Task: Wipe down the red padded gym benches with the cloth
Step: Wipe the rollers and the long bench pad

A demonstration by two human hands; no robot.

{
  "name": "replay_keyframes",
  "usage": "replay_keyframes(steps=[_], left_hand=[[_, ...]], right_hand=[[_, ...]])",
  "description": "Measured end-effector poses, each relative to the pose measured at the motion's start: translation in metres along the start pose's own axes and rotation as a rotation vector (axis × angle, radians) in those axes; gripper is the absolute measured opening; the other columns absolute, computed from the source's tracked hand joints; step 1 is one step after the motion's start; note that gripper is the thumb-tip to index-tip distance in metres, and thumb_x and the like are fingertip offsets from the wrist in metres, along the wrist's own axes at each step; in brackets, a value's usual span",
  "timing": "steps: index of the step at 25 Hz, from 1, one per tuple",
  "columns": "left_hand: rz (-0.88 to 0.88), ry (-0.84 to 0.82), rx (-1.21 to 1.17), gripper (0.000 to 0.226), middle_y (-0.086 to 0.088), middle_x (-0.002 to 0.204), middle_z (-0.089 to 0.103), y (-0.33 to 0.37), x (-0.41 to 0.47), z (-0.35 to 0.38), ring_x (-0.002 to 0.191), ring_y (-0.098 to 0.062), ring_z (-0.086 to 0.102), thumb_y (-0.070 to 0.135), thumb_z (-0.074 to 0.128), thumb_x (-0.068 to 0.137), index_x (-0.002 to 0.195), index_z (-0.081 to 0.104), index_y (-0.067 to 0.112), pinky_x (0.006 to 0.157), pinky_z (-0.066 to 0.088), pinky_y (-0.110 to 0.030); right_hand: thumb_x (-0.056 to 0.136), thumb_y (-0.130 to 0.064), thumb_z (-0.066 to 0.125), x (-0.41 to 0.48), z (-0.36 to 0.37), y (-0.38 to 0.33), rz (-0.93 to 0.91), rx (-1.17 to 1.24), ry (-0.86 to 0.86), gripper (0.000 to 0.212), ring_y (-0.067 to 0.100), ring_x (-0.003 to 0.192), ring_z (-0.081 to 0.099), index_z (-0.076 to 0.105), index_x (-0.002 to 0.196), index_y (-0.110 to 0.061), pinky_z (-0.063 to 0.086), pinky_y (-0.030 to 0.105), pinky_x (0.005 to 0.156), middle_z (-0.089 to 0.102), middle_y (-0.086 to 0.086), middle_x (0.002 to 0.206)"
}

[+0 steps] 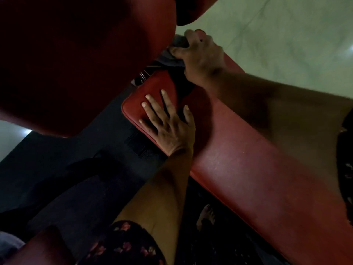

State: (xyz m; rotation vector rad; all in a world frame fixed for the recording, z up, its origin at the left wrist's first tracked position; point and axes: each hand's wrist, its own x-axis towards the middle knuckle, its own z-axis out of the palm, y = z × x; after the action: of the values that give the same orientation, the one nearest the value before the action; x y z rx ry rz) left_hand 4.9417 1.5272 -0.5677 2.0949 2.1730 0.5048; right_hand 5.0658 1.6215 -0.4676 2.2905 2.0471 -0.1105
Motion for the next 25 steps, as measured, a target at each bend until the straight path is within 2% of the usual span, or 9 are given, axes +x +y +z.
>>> replay_keyframes(steps=[4,6,12,15,17,18,20,23,25], left_hand=[[0.007,0.013,0.043,0.073,-0.016,0.161,0.020,0.002,-0.003,-0.003,0.149,-0.034,0.018,0.064,0.026,0.094,0.155,0.025,0.023,0.116,0.014,-0.061],[-0.008,0.015,0.042,0.076,-0.016,0.162,0.019,0.001,-0.002,-0.002,0.148,-0.034,0.017,0.064,0.032,0.091,0.155,0.024,0.023,0.116,0.010,-0.059],[-0.033,-0.083,0.024,0.081,-0.012,0.165,0.005,0.004,-0.002,-0.005,0.151,-0.031,0.003,0.066,0.030,0.089,0.157,0.009,0.028,0.118,-0.001,-0.055],[-0.029,-0.012,0.022,0.080,-0.014,0.163,0.015,0.000,-0.002,-0.001,0.149,-0.033,0.013,0.065,0.036,0.088,0.156,0.019,0.026,0.117,0.006,-0.057],[-0.014,0.012,0.018,0.079,-0.014,0.162,0.018,-0.001,-0.004,0.000,0.148,-0.034,0.015,0.064,0.038,0.088,0.155,0.022,0.026,0.117,0.010,-0.058],[-0.009,0.018,0.015,0.079,-0.014,0.162,0.019,0.000,-0.004,0.000,0.148,-0.033,0.016,0.064,0.038,0.087,0.155,0.022,0.026,0.117,0.012,-0.058],[-0.017,0.012,0.001,0.079,-0.013,0.162,0.019,0.001,-0.002,0.000,0.149,-0.032,0.014,0.064,0.038,0.087,0.155,0.023,0.026,0.117,0.010,-0.058],[-0.025,0.018,0.009,0.080,-0.013,0.162,0.021,-0.002,-0.003,0.001,0.148,-0.031,0.014,0.064,0.038,0.086,0.154,0.022,0.027,0.117,0.010,-0.058],[-0.021,0.039,-0.001,0.080,-0.013,0.160,0.024,-0.003,-0.002,0.003,0.147,-0.032,0.017,0.064,0.040,0.084,0.153,0.022,0.027,0.115,0.016,-0.060]], right_hand=[[0.093,-0.031,0.056,-0.013,-0.005,-0.027,-0.361,0.040,-0.078,0.062,0.039,0.123,0.041,0.029,0.146,-0.051,0.048,0.042,0.082,0.017,0.006,0.156],[0.095,-0.028,0.052,-0.007,-0.004,-0.009,-0.395,0.006,-0.044,0.060,0.041,0.122,0.042,0.029,0.146,-0.050,0.049,0.041,0.082,0.020,0.007,0.155],[0.094,-0.029,0.056,0.016,0.003,0.050,0.214,0.140,-0.114,0.061,0.040,0.118,0.043,0.030,0.145,-0.048,0.044,0.046,0.088,0.030,0.007,0.139],[0.092,-0.028,0.057,0.005,0.005,0.012,-0.024,0.157,-0.061,0.064,0.039,0.120,0.042,0.030,0.146,-0.047,0.047,0.045,0.092,0.026,0.008,0.147],[0.091,-0.029,0.058,-0.001,0.005,0.017,-0.264,0.071,-0.045,0.066,0.040,0.118,0.044,0.029,0.147,-0.047,0.049,0.045,0.084,0.026,0.009,0.148],[0.092,-0.028,0.058,0.004,0.005,0.030,-0.279,0.019,-0.022,0.064,0.041,0.116,0.045,0.030,0.146,-0.047,0.048,0.044,0.080,0.028,0.009,0.146],[0.093,-0.027,0.056,0.017,0.001,0.057,-0.063,-0.035,0.009,0.059,0.041,0.114,0.045,0.033,0.144,-0.047,0.046,0.046,0.078,0.033,0.009,0.141],[0.093,-0.026,0.058,0.026,0.006,0.085,0.460,0.136,-0.091,0.051,0.041,0.120,0.044,0.040,0.141,-0.036,0.044,0.049,0.096,0.038,0.011,0.135],[0.089,-0.024,0.060,0.017,0.019,0.093,0.530,0.245,-0.134,0.056,0.042,0.119,0.046,0.042,0.141,-0.035,0.043,0.047,0.096,0.039,0.012,0.133]])
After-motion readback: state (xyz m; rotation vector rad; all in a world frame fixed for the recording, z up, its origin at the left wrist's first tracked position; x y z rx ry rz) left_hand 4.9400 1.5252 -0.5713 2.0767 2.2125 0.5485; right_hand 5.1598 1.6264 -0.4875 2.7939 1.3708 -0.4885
